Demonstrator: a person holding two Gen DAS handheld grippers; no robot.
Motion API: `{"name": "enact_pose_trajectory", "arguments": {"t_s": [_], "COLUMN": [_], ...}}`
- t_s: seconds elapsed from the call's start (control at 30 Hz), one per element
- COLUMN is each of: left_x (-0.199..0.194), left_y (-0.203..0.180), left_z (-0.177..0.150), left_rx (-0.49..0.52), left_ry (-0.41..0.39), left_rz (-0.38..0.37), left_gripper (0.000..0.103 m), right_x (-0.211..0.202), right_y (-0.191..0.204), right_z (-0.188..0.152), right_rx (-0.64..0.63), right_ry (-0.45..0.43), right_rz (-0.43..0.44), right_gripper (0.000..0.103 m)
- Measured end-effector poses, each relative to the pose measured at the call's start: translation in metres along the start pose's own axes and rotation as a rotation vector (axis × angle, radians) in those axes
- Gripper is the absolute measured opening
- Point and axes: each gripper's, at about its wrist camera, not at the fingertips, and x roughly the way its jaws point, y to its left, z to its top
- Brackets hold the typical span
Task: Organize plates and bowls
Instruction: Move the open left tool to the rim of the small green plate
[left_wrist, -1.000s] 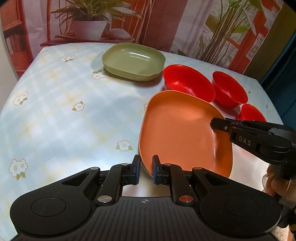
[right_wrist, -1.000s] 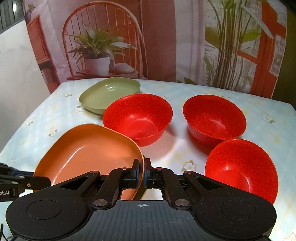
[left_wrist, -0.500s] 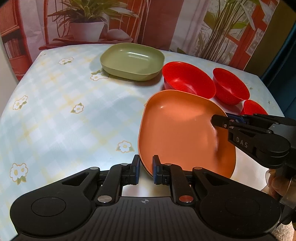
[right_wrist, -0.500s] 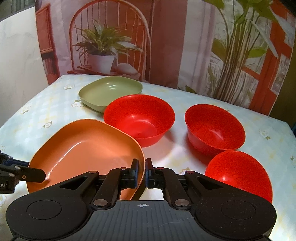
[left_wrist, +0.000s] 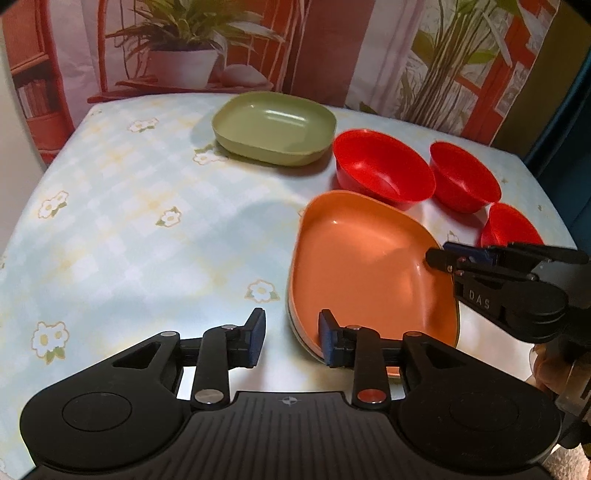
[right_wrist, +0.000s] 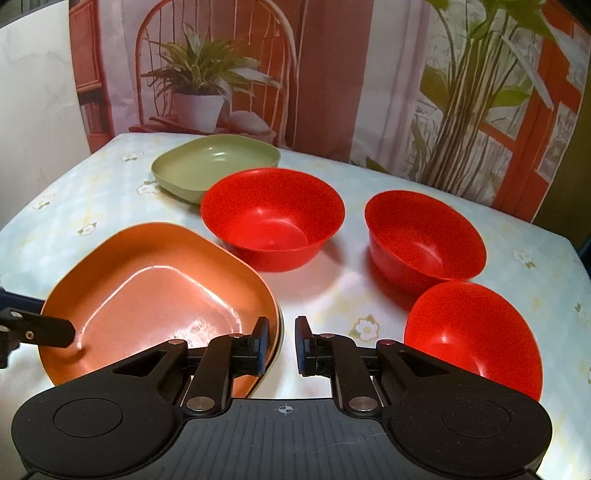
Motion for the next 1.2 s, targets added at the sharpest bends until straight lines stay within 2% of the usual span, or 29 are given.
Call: {"name": "enact_pose_trajectory", "arguments": {"t_s": [0.07, 0.2, 0.37, 0.73, 0.9, 1.2], "left_x": [-0.002, 0.003, 0.008, 0.018, 0.016, -0.023], "left_y": [0.005, 0.013, 0.016, 0.025, 0.025, 0.031], "left_z": [0.001, 0.003, 0.004, -0.004, -0.003, 0.024], "left_rx": [-0.013, -0.042, -0.057, -0.078, -0.080, -0.056], "left_ry": [-0.013, -0.015, -0.013, -0.012, -0.009, -0.111], "left_rz": [0.007, 0.007, 0.000, -0.017, -0.016, -0.067], "left_gripper": [0.034, 0.043, 0.046, 0.053, 0.052, 0.052], "right_x": [0.000, 0.000, 0.000, -0.003, -0.003, -0.032], "right_y": [0.000, -0.001, -0.005, -0.004, -0.005, -0.014], "right_z": [-0.001, -0.001, -0.002, -0.001, 0.000, 0.023], "right_rx": [0.001, 0.004, 0.018, 0.005, 0.017, 0.060], "right_ry": [0.003, 0.005, 0.006, 0.005, 0.012, -0.055], "right_rz": [0.001, 0.001, 0.002, -0.009, -0.001, 0.074], "right_gripper": [0.013, 0.013, 0.017, 0.017, 0.017, 0.017]}}
